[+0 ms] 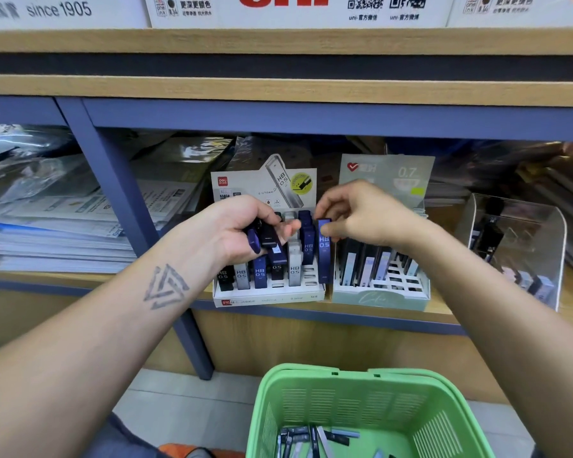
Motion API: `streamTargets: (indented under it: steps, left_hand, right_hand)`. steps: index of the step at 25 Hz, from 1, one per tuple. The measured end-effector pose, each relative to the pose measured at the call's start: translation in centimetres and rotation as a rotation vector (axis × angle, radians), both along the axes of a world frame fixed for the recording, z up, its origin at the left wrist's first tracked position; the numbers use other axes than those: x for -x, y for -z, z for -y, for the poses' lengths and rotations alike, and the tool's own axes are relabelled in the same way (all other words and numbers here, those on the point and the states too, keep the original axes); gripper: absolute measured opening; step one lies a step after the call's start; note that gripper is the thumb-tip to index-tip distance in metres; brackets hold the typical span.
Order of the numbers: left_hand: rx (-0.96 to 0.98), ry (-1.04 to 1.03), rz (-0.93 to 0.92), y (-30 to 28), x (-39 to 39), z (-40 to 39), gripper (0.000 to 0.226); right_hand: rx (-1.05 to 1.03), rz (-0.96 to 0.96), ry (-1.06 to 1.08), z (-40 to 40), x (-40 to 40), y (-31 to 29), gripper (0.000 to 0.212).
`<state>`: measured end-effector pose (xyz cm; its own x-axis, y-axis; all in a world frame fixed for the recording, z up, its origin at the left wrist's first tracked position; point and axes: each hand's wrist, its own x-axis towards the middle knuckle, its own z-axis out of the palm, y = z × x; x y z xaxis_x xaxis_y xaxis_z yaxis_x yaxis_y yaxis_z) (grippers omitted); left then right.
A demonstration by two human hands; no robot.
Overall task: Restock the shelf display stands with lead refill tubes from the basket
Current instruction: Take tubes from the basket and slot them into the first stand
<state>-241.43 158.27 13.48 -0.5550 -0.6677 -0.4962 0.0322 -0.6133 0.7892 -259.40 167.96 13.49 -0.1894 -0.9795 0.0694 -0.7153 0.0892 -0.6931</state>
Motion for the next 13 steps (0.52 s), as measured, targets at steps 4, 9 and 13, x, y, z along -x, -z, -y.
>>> streamTargets:
  steps: [4, 9, 13]
  left_hand:
    - [0.009, 0.053, 0.040, -0.2, 0.1, -0.7, 0.019]
    - [-0.003, 0.017, 0.013, -0.3, 0.4, -0.7, 0.031]
    - [-0.011, 0.011, -0.029, -0.4, 0.4, -0.7, 0.031]
  right_hand:
    - [0.078, -0.338, 0.000, 1.0, -0.9, 1.8, 0.015]
    - [0.071, -0.507, -0.034, 1.0, -1.5, 2.9, 0.014]
    - [0.067, -0.559, -0.028, 1.0, -1.6, 3.1, 0.015]
